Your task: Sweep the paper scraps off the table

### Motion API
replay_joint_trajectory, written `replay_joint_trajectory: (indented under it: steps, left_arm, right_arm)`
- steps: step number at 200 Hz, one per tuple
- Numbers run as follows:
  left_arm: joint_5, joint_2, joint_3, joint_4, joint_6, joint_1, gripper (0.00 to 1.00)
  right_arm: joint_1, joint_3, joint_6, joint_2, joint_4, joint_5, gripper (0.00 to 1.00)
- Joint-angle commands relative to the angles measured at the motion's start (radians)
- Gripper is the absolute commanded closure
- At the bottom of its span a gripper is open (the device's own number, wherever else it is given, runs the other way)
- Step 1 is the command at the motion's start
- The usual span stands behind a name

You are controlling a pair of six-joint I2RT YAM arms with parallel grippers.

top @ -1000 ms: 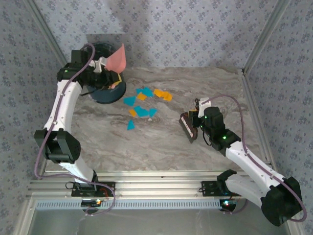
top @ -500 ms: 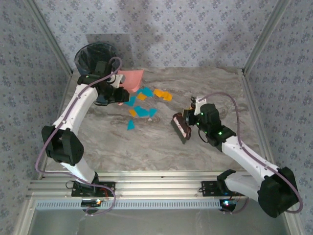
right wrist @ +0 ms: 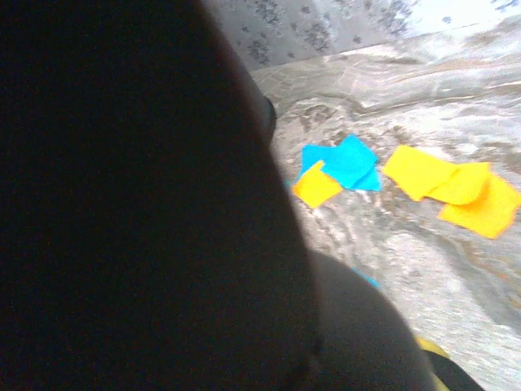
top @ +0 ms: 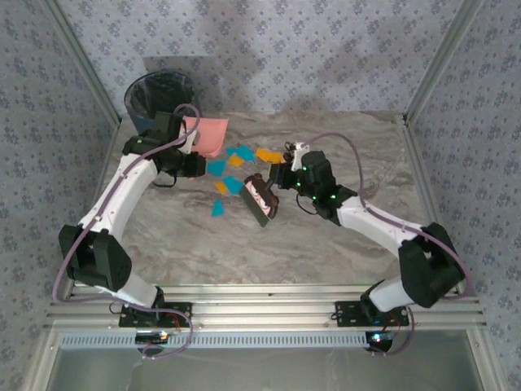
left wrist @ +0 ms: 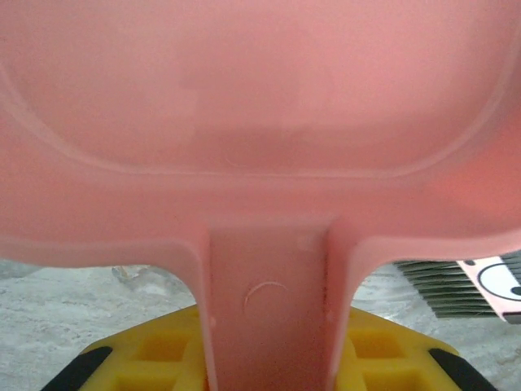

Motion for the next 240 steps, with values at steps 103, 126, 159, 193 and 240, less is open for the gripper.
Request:
replay_joint_trajectory:
  steps: [103,126,159,193,240]
  left_arm:
    - [-0.070,-0.033,-0.009,0.030,0.006,-0.002,1.00]
    - [-0.068,-0.031,-0.008,0.027,0.006,-0.002,1.00]
    - [-0.066,-0.027,-0.006,0.025,0.007,-0.002,1.00]
    - [-0.064,-0.023,-0.005,0.020,0.007,-0.002,1.00]
    - [-0.061,-0.021,-0.005,0.019,0.007,-0.002,1.00]
  right_arm:
    - [0.101,0.425,0.344,0.514,0.234,-0.010,1.00]
    - [0.105,0.458,0.369,0.571,0.238,0.007,1.00]
    - [0.097,0.434,0.369,0.579,0.232,0.047,1.00]
    - [0.070,0.361,0.363,0.543,0.232,0.078,1.00]
    - [0.011,0.191,0.337,0.437,0.224,0.125,1.00]
